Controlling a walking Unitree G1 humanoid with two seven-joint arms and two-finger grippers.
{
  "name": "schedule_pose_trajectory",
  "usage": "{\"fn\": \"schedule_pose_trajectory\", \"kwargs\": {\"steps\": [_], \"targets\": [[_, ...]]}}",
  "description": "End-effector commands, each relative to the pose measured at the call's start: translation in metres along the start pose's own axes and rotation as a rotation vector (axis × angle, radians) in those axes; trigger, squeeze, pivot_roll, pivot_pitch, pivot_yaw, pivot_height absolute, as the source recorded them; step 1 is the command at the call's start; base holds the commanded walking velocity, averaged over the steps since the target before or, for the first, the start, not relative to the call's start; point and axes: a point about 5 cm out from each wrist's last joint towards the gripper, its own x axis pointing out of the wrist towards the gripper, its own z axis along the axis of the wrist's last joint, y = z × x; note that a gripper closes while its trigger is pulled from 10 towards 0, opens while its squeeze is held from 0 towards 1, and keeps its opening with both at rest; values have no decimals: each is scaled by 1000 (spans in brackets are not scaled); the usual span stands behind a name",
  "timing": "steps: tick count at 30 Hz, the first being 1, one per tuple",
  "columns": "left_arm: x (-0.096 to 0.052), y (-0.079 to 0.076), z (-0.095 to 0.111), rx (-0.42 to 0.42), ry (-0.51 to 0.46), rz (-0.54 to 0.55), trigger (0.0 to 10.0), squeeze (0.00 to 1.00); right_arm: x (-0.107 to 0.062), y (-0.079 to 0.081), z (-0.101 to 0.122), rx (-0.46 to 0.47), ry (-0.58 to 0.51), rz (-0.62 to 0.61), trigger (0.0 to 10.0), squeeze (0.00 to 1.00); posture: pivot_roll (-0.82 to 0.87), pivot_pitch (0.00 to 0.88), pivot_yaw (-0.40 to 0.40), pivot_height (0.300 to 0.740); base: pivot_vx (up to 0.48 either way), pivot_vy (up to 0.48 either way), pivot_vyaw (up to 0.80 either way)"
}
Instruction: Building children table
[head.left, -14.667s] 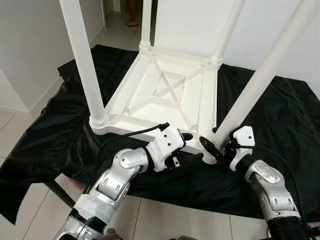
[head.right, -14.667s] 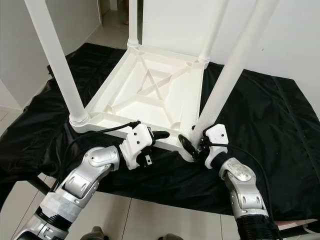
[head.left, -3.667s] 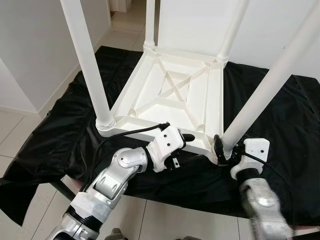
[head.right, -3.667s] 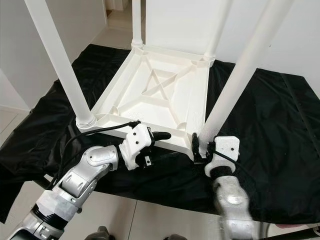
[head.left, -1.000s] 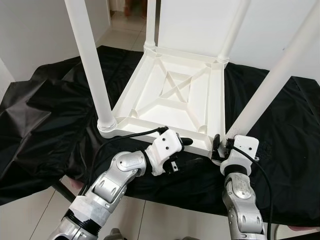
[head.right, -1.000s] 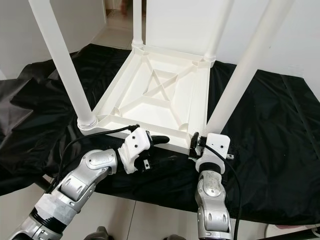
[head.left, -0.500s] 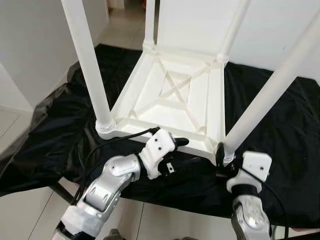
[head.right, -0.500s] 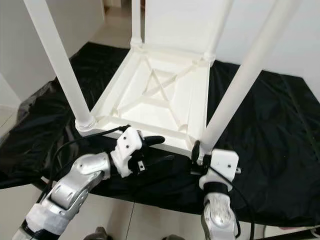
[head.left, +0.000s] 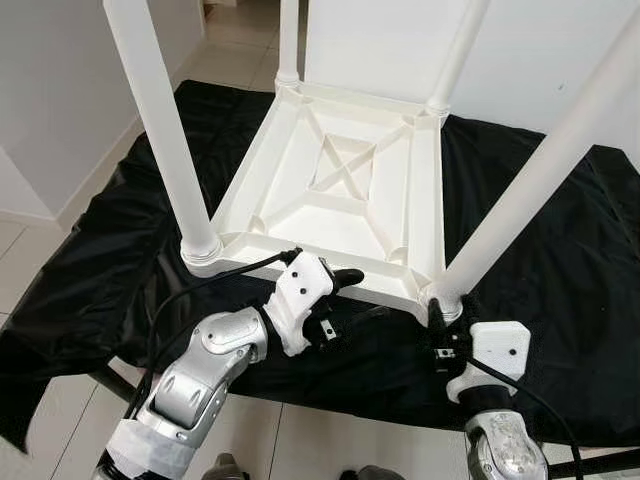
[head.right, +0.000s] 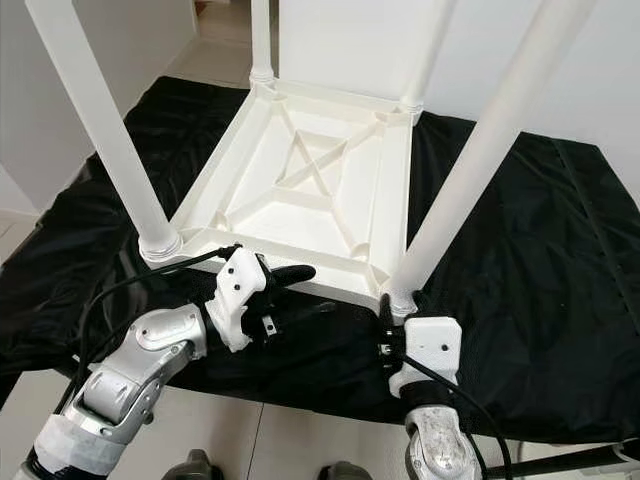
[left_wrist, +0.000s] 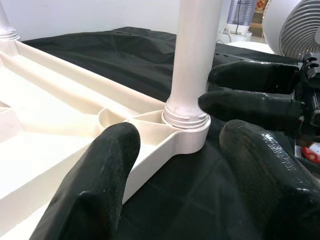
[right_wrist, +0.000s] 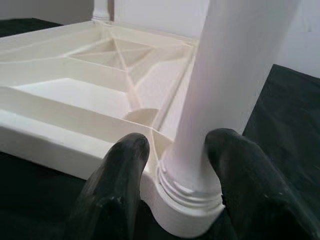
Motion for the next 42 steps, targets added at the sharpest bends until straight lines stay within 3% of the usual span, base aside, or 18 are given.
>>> {"fn": "schedule_pose_trajectory", "kwargs": {"steps": [1, 5, 8, 19, 24, 28, 32, 42], "targets": [[1, 1, 3, 4, -5, 18, 10000, 0, 0, 2, -2, 8, 14, 27, 10000, 0, 38, 64, -49, 740, 0, 0, 0], [4, -2, 8, 16, -14, -6, 10000, 0, 4, 17, -3, 4, 6, 183, 10000, 0, 47, 55, -52, 740, 0, 0, 0], [7, -5, 10, 34, -19, -35, 10000, 0, 10, 21, -4, 3, 2, 227, 10000, 0, 61, 45, -61, 740, 0, 0, 0], [9, -3, 12, 43, -21, -31, 10000, 0, 12, 18, -7, 8, 6, 224, 10000, 0, 67, 37, -73, 740, 0, 0, 0], [12, -4, 12, 42, -26, -30, 10000, 0, 19, 9, -9, 28, 4, 172, 10000, 0, 58, 32, -70, 740, 0, 0, 0], [20, -10, 12, 42, -31, -79, 10000, 0, 30, -15, -12, 20, 0, 91, 10000, 0, 37, 29, -50, 740, 0, 0, 0], [20, -11, 11, 39, -28, -94, 10000, 0, 32, -21, -13, 22, -1, 77, 10000, 0, 34, 30, -46, 740, 0, 0, 0], [28, -8, 14, 65, -36, -98, 10000, 0, 30, -58, -23, -11, 23, -70, 10000, 0, 16, 41, -17, 740, 0, 0, 0]]}}
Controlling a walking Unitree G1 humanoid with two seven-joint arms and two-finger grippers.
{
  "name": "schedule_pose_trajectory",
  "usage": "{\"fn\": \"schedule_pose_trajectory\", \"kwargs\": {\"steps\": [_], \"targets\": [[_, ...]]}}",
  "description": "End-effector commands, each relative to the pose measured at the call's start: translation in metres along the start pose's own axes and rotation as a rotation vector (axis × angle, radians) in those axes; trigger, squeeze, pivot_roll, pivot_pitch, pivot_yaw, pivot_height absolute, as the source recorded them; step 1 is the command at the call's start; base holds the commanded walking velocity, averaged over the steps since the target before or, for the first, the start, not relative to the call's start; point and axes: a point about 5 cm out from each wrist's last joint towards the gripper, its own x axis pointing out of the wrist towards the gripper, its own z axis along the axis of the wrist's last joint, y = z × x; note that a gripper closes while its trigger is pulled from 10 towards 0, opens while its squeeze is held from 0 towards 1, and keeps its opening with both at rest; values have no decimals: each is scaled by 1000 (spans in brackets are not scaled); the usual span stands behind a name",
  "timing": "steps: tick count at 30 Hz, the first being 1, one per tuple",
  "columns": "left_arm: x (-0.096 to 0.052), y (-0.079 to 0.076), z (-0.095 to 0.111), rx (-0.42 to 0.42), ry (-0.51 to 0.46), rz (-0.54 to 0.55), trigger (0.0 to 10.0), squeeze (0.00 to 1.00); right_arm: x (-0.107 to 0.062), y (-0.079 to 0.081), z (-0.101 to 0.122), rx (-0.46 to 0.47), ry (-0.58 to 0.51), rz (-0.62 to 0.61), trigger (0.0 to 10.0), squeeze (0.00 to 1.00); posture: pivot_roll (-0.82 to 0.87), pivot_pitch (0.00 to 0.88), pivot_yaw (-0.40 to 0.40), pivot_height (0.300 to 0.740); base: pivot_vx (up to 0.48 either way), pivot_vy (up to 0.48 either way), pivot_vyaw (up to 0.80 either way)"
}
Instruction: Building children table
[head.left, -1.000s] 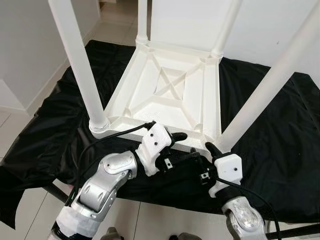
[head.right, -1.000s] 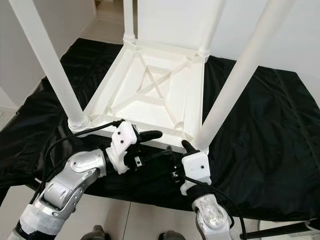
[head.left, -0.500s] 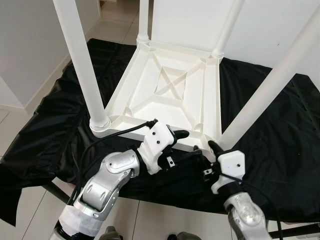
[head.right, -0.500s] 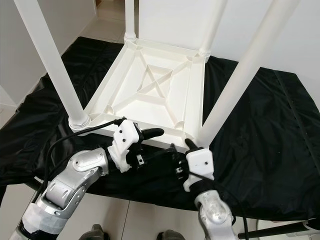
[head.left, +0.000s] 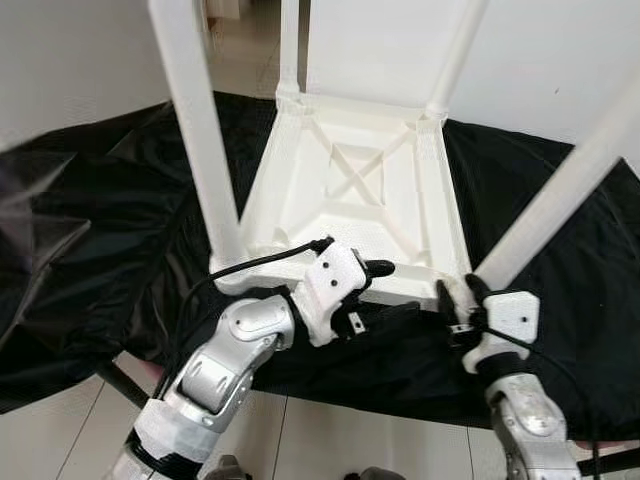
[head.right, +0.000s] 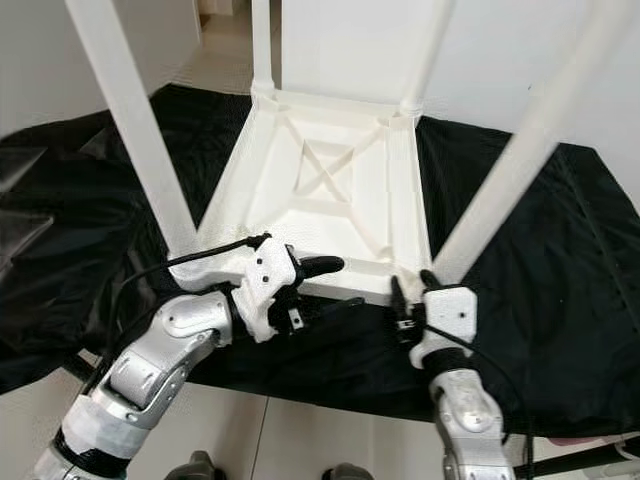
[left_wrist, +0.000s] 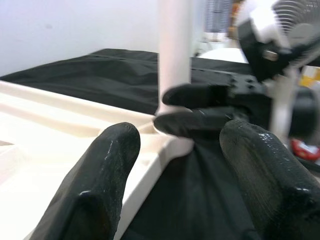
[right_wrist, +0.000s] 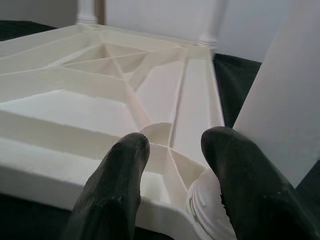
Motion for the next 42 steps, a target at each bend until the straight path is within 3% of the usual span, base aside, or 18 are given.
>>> {"fn": "schedule_pose_trajectory", "kwargs": {"steps": [1, 21, 26, 29, 31, 34, 37, 40, 41, 42], "targets": [[1, 0, 0, 20, 10, -12, 10000, 0, -2, -12, -3, -5, 13, -59, 10000, 0, 16, 41, -17, 740, 0, 0, 0], [-3, -1, -4, 11, 21, -17, 10000, 0, -11, -64, -9, -67, 33, -342, 10000, 0, 24, 46, -32, 740, 0, 0, 0], [-7, -1, -6, 9, 31, -31, 10000, 0, -9, -55, -9, -50, 23, -317, 10000, 0, 26, 47, -35, 740, 0, 0, 0], [-10, 0, -5, 10, 35, -33, 10000, 0, -8, -45, -10, -24, 20, -270, 10000, 0, 29, 47, -38, 740, 0, 0, 0], [-18, 0, -6, -2, 57, -46, 10000, 0, -6, -29, -10, 8, 16, -196, 10000, 0, 33, 50, -41, 740, 0, 0, 0], [-22, 1, -7, -8, 71, -52, 10000, 0, -5, -24, -9, 16, 14, -167, 10000, 0, 34, 51, -43, 740, 0, 0, 0], [-41, 0, -9, -18, 111, -69, 10000, 0, -4, -14, -10, 38, 16, -119, 10000, 0, 38, 53, -49, 740, 0, 0, 0], [-47, 0, -8, -18, 118, -74, 10000, 0, -3, -14, -10, 37, 18, -113, 10000, 0, 40, 54, -52, 740, 0, 0, 0], [-59, 0, -8, 15, 149, -87, 10000, 0, -2, -13, -11, 37, 21, -106, 10000, 0, 50, 55, -59, 740, 0, 0, 0], [-59, 0, -8, 15, 149, -87, 10000, 0, -2, -13, -11, 37, 21, -106, 10000, 0, 50, 55, -59, 740, 0, 0, 0]]}}
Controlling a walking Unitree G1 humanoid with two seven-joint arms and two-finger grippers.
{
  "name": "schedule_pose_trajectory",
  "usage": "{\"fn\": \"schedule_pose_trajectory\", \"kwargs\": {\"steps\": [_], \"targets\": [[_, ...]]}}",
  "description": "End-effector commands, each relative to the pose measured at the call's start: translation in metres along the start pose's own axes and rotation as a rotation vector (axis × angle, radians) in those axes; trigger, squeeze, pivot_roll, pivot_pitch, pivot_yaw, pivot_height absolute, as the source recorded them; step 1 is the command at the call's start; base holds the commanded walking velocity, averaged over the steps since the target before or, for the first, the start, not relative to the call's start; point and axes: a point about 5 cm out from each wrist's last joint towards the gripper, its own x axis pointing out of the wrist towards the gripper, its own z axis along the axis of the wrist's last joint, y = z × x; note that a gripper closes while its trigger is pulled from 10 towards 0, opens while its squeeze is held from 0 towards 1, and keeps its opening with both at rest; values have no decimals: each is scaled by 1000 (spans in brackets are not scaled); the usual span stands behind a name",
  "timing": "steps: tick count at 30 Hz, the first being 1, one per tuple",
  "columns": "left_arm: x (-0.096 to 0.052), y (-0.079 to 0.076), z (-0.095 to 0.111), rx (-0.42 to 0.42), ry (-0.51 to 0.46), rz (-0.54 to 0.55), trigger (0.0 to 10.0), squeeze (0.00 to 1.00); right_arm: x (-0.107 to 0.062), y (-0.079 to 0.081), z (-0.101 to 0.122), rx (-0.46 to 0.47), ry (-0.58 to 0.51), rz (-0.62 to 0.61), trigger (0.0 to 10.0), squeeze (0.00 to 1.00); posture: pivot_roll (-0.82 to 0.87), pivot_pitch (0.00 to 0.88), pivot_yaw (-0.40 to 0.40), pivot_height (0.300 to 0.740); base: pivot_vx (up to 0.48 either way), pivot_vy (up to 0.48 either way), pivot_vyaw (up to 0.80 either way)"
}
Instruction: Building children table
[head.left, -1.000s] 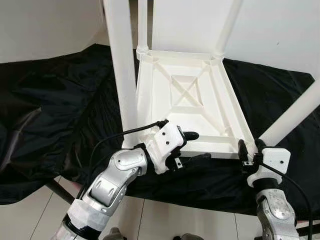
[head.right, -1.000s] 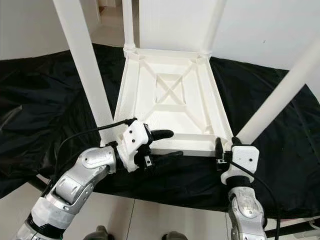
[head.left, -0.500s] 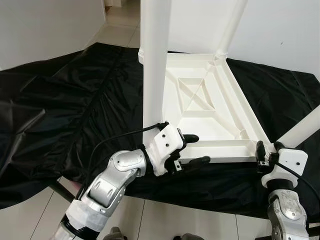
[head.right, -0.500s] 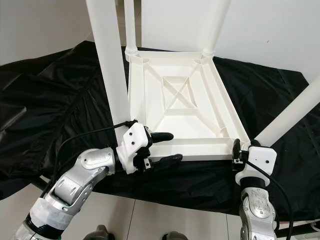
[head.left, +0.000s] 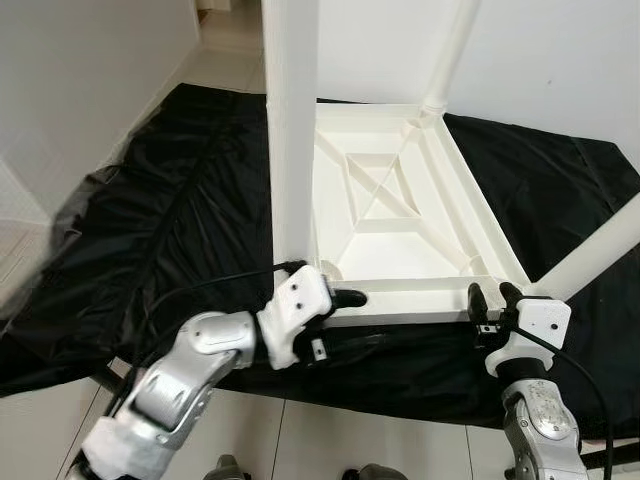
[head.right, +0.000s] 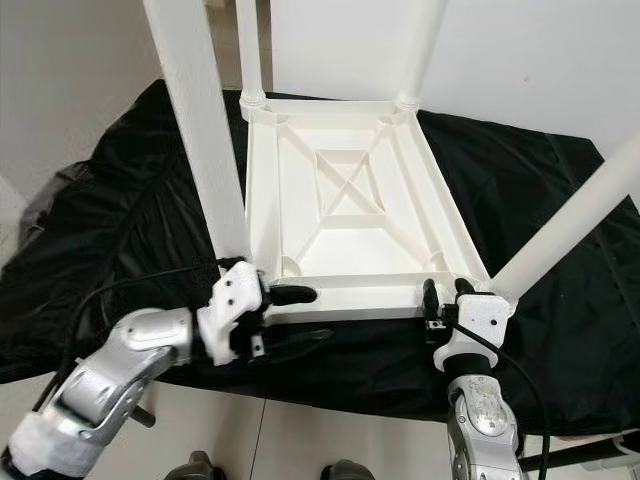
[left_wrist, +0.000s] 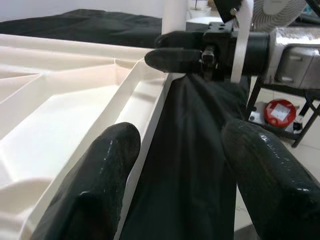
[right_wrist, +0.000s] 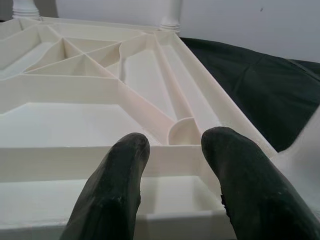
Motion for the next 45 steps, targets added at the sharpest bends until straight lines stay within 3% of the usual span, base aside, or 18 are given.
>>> {"fn": "schedule_pose_trajectory", "kwargs": {"steps": [1, 3, 6, 14, 18, 26, 29, 33, 37, 40, 45], "targets": [[-13, 0, 1, 34, 27, -7, 10000, 0, 0, -1, -1, 3, 10, 5, 10000, 0, 55, 56, -62, 740, 0, 0, 0], [-13, 0, 1, 34, 27, -7, 10000, 0, 0, -1, -1, 3, 10, 5, 10000, 0, 55, 56, -62, 740, 0, 0, 0], [-33, 2, -1, 58, 92, 2, 10000, 0, 4, 2, -3, 10, 13, 32, 10000, 0, 74, 57, -75, 740, 0, 0, 0], [-57, 3, 0, 46, 151, 23, 10000, 0, 9, 12, -4, 28, 14, 72, 10000, 0, 98, 55, -93, 740, 0, 0, 0], [-85, 22, -4, 48, 232, 112, 10000, 0, 13, 22, -6, 32, 19, 135, 10000, 0, 123, 48, -105, 740, 0, 0, 0], [-95, 27, -2, 51, 258, 131, 10000, 0, 15, 24, -6, 37, 17, 144, 10000, 0, 128, 44, -110, 740, 0, 0, 0], [-118, 48, -4, 98, 323, 236, 10000, 0, 16, 27, -6, 40, 16, 161, 10000, 0, 128, 33, -112, 740, 0, 0, 0], [-123, 52, -4, 112, 333, 260, 10000, 0, 16, 28, -6, 40, 15, 164, 10000, 0, 128, 32, -111, 740, 0, 0, 0], [-132, 68, -1, 139, 340, 346, 10000, 0, 17, 28, -7, 39, 14, 165, 10000, 0, 126, 30, -110, 740, 0, 0, 0], [-131, 95, 9, 164, 256, 542, 10000, 0, 16, 30, -7, 41, 12, 167, 10000, 0, 126, 27, -108, 740, 0, 0, 0], [-118, 100, 14, 169, 150, 609, 10000, 0, 16, 31, -7, 46, 11, 167, 10000, 0, 117, 25, -101, 740, 0, 0, 0]]}}
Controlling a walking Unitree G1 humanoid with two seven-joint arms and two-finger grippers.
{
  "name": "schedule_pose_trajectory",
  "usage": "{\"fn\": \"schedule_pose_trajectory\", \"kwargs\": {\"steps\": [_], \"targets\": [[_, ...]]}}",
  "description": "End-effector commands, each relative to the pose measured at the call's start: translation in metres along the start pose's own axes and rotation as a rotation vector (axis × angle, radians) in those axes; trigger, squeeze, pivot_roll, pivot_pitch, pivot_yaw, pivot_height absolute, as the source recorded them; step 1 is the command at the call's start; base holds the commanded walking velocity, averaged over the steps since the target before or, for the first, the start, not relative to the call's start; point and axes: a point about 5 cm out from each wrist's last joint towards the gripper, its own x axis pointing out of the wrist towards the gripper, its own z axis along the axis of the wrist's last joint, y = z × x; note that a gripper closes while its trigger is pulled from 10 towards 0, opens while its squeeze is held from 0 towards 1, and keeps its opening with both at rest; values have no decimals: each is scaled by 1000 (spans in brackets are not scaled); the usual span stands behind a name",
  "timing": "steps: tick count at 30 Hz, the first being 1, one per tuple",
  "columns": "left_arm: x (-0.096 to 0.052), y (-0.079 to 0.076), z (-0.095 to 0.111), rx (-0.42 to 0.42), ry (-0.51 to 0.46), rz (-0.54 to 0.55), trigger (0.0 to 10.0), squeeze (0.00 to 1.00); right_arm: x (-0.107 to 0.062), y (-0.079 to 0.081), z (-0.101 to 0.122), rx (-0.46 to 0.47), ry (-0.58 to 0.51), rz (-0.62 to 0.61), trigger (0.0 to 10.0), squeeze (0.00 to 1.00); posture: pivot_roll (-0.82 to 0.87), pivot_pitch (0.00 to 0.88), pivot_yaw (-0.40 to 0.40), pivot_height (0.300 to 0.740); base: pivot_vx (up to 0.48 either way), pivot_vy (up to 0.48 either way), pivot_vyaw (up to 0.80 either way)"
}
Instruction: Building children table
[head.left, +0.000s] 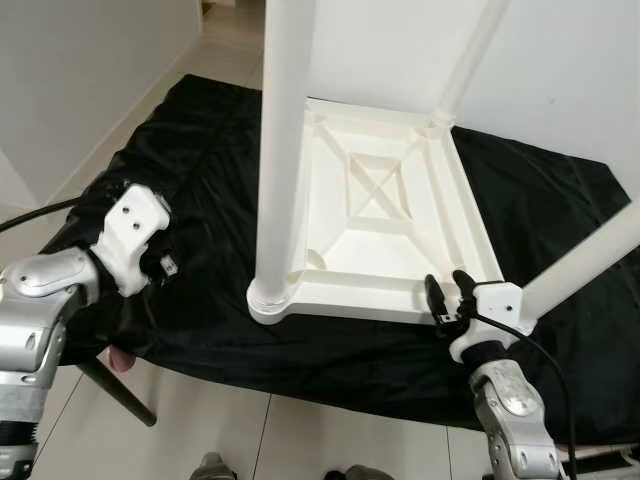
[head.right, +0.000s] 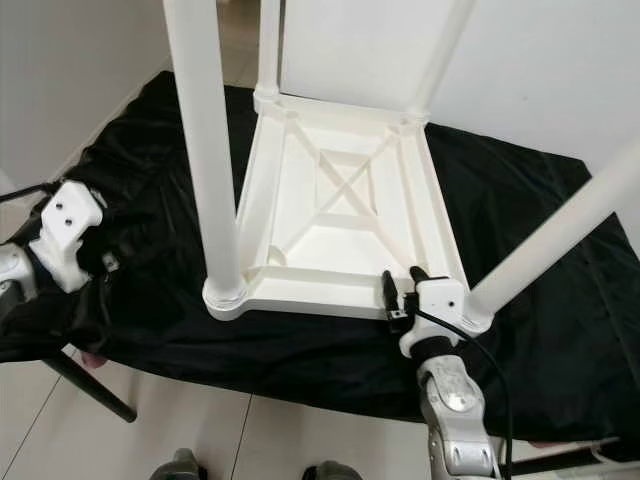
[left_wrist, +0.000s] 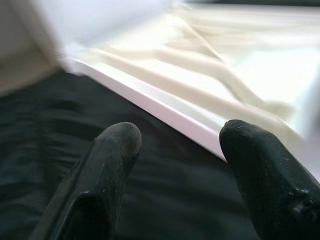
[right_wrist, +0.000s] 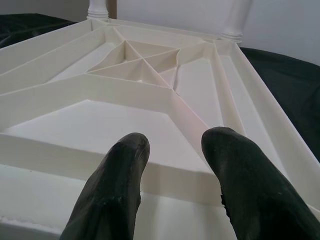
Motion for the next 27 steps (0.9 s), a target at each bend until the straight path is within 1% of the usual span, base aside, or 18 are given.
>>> {"fn": "schedule_pose_trajectory", "kwargs": {"steps": [1, 4, 7, 14, 16, 20, 22, 23, 24, 26, 27], "targets": [[9, -7, 2, -34, -45, 37, 10000, 0, -2, -3, -2, -1, 6, -13, 10000, 0, 113, 26, -100, 740, 0, 0, 0], [12, -10, 4, -43, -63, 39, 10000, 0, -3, -2, -2, 1, 6, -14, 10000, 0, 111, 28, -99, 740, 0, 0, 0], [22, -21, 10, -73, -114, 5, 10000, 0, -4, -2, -3, 0, 11, -16, 10000, 0, 108, 31, -98, 740, 0, 0, 0], [27, -25, 15, -84, -146, -20, 10000, 0, -5, -2, -4, 0, 14, -19, 10000, 0, 106, 34, -94, 740, 0, 0, 0], [30, -28, 19, -85, -164, -38, 10000, 0, -5, -1, -4, 1, 14, -21, 10000, 0, 107, 35, -93, 740, 0, 0, 0], [31, -29, 21, -86, -170, -38, 10000, 0, -5, -1, -4, 1, 15, -21, 10000, 0, 108, 35, -93, 740, 0, 0, 0], [24, -13, 7, -108, -116, 30, 10000, 0, -6, 0, -4, -3, 11, -18, 10000, 0, 107, 35, -88, 740, 0, 0, 0], [19, -9, 2, -111, -93, 47, 10000, 0, -7, -1, -4, -3, 11, -19, 10000, 0, 106, 38, -90, 740, 0, 0, 0], [13, -7, -2, -108, -71, 47, 10000, 0, -7, -2, -4, -5, 12, -21, 10000, 0, 106, 38, -90, 740, 0, 0, 0], [13, -7, -2, -108, -71, 47, 10000, 0, -7, -2, -4, -5, 12, -21, 10000, 0, 106, 38, -90, 740, 0, 0, 0], [7, -9, -5, -118, -47, 24, 10000, 0, -8, -3, -4, -7, 13, -22, 10000, 0, 113, 44, -93, 740, 0, 0, 0]]}}
